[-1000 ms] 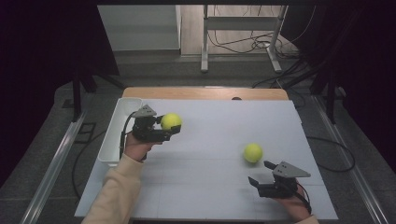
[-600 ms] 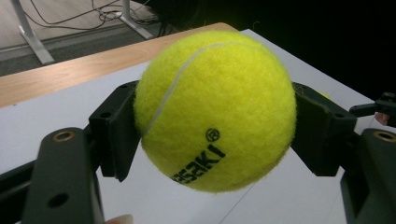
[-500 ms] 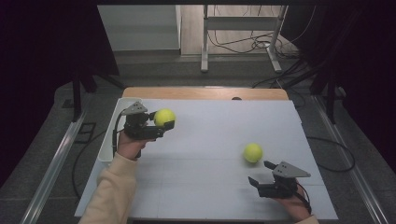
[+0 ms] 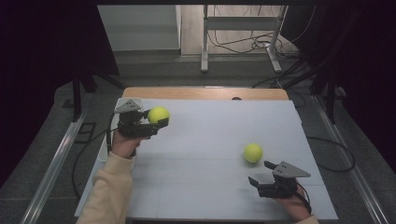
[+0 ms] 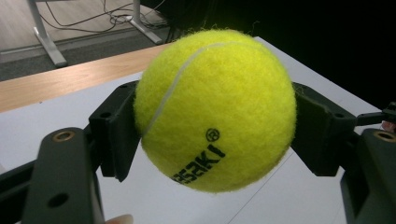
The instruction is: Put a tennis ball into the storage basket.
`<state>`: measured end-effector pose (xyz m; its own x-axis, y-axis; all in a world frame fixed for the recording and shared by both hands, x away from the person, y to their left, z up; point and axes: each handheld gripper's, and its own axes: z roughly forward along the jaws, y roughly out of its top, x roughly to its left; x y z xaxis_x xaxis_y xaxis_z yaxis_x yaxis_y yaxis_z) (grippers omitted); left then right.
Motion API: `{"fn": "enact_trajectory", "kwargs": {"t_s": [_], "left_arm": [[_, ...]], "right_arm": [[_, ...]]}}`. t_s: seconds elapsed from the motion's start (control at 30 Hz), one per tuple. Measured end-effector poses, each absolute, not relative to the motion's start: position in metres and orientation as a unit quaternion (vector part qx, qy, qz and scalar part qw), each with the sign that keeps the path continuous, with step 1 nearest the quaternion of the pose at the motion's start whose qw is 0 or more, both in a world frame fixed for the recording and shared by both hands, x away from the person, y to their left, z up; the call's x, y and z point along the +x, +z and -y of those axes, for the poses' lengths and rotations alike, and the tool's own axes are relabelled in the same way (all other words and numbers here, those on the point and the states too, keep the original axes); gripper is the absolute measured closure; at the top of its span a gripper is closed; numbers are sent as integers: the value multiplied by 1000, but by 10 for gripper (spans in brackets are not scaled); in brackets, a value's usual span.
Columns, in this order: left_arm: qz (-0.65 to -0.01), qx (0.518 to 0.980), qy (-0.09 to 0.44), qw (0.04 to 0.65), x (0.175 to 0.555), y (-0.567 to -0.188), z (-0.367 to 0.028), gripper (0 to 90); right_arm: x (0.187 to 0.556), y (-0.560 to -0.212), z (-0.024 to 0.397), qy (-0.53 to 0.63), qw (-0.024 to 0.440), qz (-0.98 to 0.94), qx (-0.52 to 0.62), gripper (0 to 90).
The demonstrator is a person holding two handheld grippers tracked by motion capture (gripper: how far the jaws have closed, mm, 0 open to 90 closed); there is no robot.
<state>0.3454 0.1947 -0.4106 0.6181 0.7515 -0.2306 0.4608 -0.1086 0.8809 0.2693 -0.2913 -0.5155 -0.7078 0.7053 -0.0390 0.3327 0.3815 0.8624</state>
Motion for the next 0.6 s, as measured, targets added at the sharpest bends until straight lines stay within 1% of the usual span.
{"fn": "enact_trajectory", "kwargs": {"t_s": [0.6], "left_arm": [[-438, 715, 147, 524, 349, -412, -215, 260]], "right_arm": [[269, -515, 291, 453, 206, -806, 322, 134]]}}
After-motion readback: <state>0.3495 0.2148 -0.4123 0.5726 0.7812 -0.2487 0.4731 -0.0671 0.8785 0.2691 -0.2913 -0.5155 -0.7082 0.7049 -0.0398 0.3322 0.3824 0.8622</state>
